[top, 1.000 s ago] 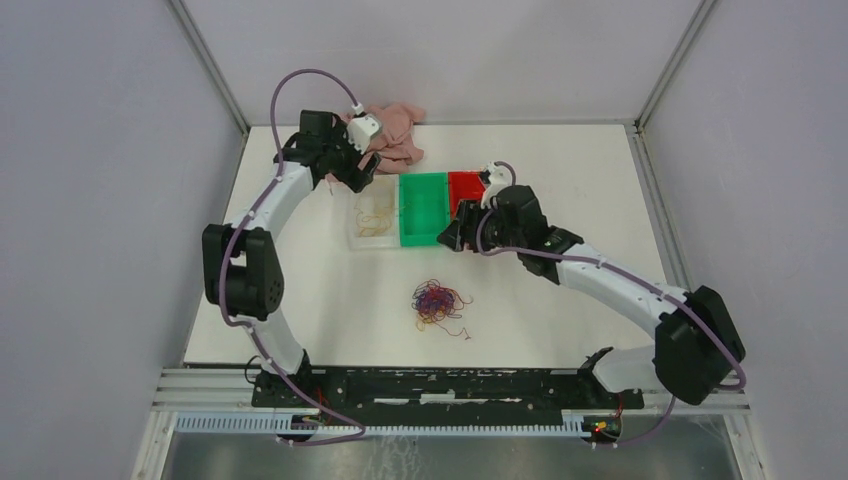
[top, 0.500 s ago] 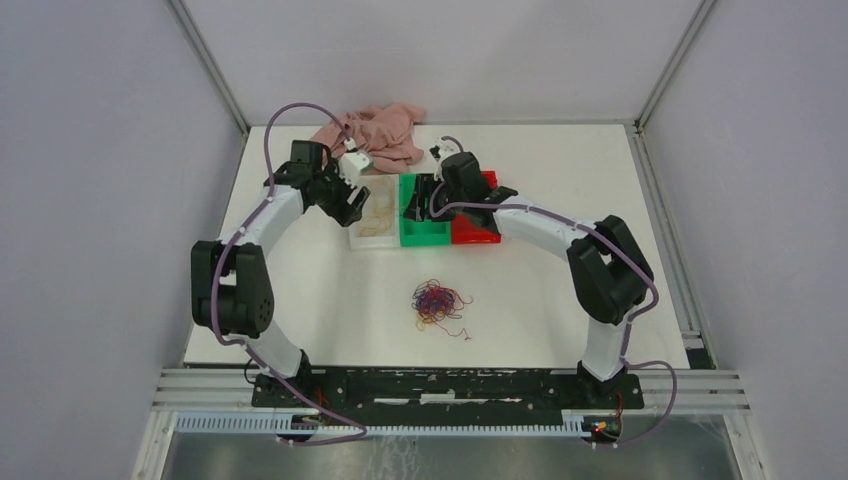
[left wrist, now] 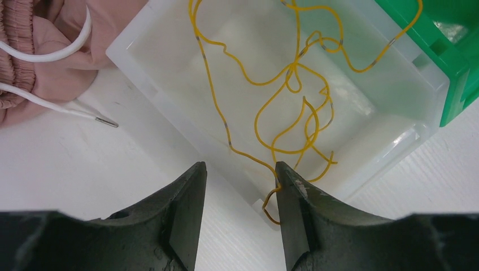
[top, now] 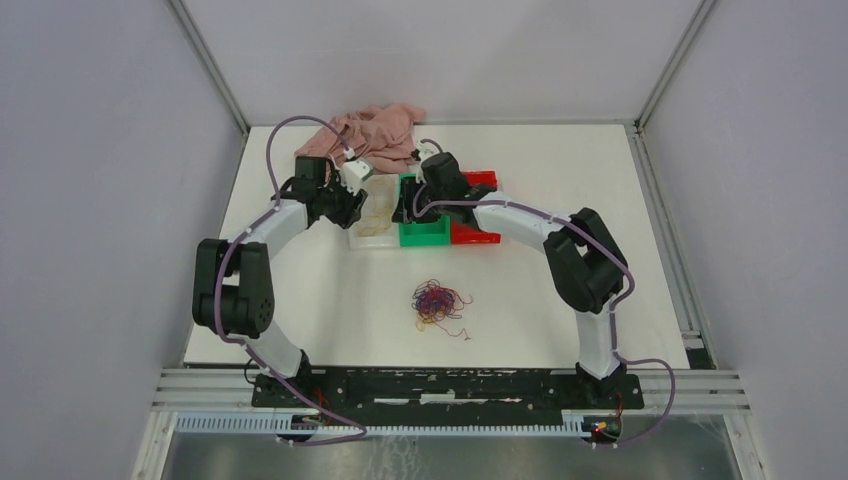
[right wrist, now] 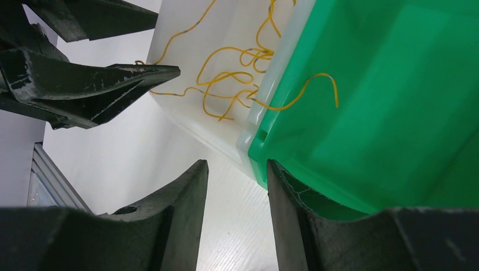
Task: Untangle the cables
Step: Place the cable in the bin.
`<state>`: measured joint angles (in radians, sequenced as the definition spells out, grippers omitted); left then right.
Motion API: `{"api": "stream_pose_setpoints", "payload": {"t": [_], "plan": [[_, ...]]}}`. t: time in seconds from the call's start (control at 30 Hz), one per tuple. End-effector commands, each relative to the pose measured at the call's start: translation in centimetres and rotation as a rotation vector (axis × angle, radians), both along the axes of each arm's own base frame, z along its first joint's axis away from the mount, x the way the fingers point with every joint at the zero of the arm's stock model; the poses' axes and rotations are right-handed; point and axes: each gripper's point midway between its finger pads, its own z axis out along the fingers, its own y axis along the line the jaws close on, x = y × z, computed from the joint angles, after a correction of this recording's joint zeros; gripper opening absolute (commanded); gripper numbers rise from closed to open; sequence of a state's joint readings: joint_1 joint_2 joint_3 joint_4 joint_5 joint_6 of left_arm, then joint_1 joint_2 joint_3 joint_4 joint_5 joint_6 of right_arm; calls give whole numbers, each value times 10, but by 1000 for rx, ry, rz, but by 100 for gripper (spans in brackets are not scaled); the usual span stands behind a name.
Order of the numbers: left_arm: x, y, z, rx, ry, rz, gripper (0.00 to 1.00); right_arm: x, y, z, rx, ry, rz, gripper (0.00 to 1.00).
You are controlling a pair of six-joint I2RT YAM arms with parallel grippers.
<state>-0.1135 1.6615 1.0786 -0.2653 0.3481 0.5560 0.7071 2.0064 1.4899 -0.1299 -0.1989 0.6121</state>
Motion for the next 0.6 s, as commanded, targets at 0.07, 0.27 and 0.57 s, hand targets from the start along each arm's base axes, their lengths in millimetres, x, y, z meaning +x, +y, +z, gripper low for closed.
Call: {"api": "stream_pose_setpoints", "payload": {"t": [0.07, 0.27, 0.57], "plan": [[18, -4, 11, -43, -92, 43, 55, 22, 12, 16, 19, -74, -25, 48], [13, -6, 3, -41, -86, 33, 55, 31, 14, 14, 17, -90, -43, 44], [7, -16, -7, -35, -82, 4, 57, 32, 13, 23, 27, -109, -50, 35]]}}
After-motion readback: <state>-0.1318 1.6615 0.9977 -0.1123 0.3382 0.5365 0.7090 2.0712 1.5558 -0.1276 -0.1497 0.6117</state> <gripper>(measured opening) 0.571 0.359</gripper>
